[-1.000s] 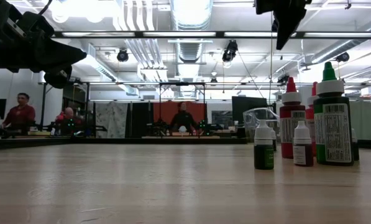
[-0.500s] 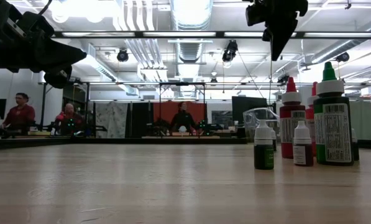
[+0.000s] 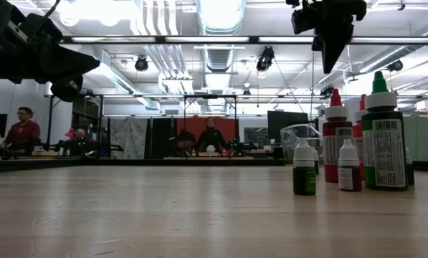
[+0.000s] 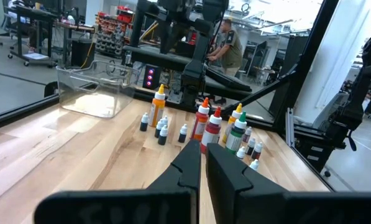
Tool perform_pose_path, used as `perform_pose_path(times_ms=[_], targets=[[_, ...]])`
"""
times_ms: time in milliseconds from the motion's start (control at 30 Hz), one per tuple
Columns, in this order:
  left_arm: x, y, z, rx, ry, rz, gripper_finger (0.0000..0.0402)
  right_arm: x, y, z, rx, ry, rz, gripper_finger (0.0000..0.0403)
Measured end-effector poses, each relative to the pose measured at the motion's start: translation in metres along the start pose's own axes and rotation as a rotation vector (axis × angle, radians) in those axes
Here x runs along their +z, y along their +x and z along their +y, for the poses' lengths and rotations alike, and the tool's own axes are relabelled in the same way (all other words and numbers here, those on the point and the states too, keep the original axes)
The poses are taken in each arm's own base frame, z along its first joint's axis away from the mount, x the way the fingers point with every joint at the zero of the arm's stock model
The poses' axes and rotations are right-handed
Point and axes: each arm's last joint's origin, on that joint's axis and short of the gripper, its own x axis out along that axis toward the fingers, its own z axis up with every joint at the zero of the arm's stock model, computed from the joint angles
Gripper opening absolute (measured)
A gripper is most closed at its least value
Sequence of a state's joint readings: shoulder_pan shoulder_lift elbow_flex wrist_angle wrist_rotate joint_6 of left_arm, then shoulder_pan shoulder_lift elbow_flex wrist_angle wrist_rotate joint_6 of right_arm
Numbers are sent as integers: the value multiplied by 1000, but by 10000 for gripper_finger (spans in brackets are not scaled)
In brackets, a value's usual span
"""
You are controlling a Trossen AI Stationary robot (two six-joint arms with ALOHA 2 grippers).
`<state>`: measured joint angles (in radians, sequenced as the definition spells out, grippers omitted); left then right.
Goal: Pick & Place food coloring
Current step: Put the top yellow big food coloring bottle into the bin
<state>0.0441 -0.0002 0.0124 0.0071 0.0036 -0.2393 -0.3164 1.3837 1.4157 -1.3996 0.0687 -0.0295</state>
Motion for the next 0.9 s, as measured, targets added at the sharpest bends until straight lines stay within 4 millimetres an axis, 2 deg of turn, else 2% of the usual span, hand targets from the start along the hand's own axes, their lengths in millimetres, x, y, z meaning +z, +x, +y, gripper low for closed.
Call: perform_pose_path(times_ms=[267,533,700,900], targets=[[0,0,0,0,0,0,0,-10,4,2,15,51,14,122],[0,0,0,0,0,0,0,-12,12,3,17,10,28,191],[0,0,0,0,0,0,0,-13,23,4,21,-111,40,217],[0,0,0,0,0,0,0,-14,39,5,22,-187,43,229]])
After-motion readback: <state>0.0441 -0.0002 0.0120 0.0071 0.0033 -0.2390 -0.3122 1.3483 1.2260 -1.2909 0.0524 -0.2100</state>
